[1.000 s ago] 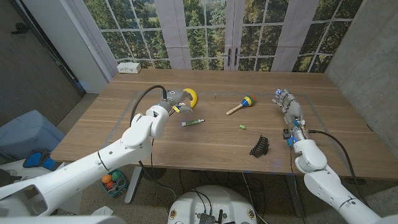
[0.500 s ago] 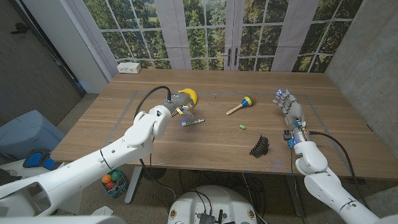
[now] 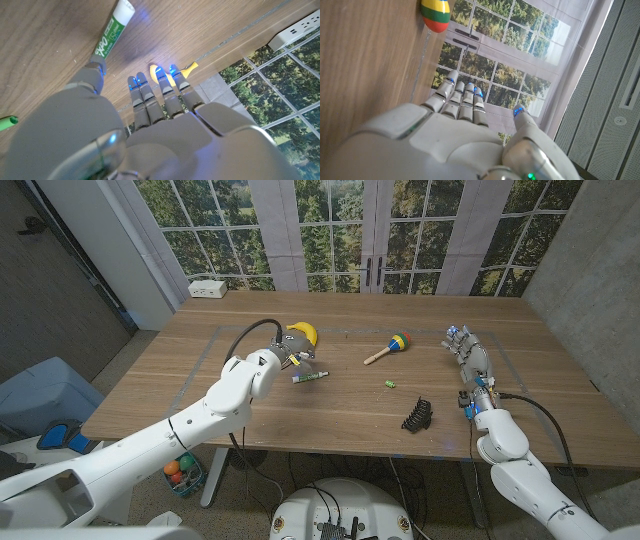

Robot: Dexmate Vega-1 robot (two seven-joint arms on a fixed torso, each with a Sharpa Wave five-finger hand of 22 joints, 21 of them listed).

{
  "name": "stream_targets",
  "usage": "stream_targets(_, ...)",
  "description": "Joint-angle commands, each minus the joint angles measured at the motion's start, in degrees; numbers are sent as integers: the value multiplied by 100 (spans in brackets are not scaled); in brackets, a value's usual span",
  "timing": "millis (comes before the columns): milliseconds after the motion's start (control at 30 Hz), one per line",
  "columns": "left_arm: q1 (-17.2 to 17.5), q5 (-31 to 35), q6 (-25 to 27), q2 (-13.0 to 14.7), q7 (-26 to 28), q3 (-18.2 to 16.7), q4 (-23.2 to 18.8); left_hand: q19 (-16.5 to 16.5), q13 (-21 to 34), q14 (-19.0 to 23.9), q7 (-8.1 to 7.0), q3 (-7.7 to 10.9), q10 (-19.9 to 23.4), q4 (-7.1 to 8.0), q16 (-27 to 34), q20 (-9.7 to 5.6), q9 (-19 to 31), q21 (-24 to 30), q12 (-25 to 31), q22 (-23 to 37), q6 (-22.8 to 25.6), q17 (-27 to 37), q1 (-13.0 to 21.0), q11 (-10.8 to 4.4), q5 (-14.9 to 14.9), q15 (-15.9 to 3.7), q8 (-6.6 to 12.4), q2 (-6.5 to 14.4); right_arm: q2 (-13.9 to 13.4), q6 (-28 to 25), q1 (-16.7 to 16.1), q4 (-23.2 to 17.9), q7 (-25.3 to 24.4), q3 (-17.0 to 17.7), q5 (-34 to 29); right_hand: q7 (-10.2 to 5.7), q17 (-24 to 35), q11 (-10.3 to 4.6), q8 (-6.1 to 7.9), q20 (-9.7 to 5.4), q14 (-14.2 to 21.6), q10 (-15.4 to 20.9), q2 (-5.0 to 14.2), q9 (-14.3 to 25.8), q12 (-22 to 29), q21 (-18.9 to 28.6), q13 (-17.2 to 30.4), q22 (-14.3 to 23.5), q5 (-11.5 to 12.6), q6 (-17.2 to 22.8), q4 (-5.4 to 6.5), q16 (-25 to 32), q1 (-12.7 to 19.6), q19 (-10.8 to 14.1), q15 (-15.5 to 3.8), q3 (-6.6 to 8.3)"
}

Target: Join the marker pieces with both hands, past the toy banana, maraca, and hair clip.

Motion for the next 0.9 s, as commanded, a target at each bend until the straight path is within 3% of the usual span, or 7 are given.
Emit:
stream_targets(33, -2, 573, 62, -172, -355, 119, 119, -30, 28, 103, -1, -51, 123, -9, 59, 35, 14, -1, 63, 16, 111, 37, 87, -43, 16, -915, 51, 17, 18, 57, -38, 55, 30, 35, 38, -4, 4, -1, 25, -16, 51, 31, 2, 30, -3, -25, 26, 11, 20, 78, -19, -2, -41, 61, 28, -3)
stream_targets(667, 134, 871, -91, -383, -525, 104, 316, 28, 70, 118, -3, -133, 131, -11, 93, -2, 10, 33, 40, 34, 93, 91, 169, -75, 23, -938, 36, 79, 28, 28, -48, 117, 39, 55, 95, -15, -23, 0, 23, -10, 78, 49, 10, 31, -5, -80, 26, 12, 24, 89, -42, 2, -43, 92, 43, -14)
stream_targets(900, 139, 846, -165, -411, -558, 99, 370, 48, 92, 88, -30, -118, 51, -59, 90, -3, 9, 50, -6, 43, -45, 111, 357, -75, 42, -973, -24, 162, 28, 6, -44, 134, 7, 58, 75, -14, -28, -1, 24, -7, 81, 54, 13, 31, -5, -97, 26, 13, 24, 97, -45, 3, -48, 104, 43, -21)
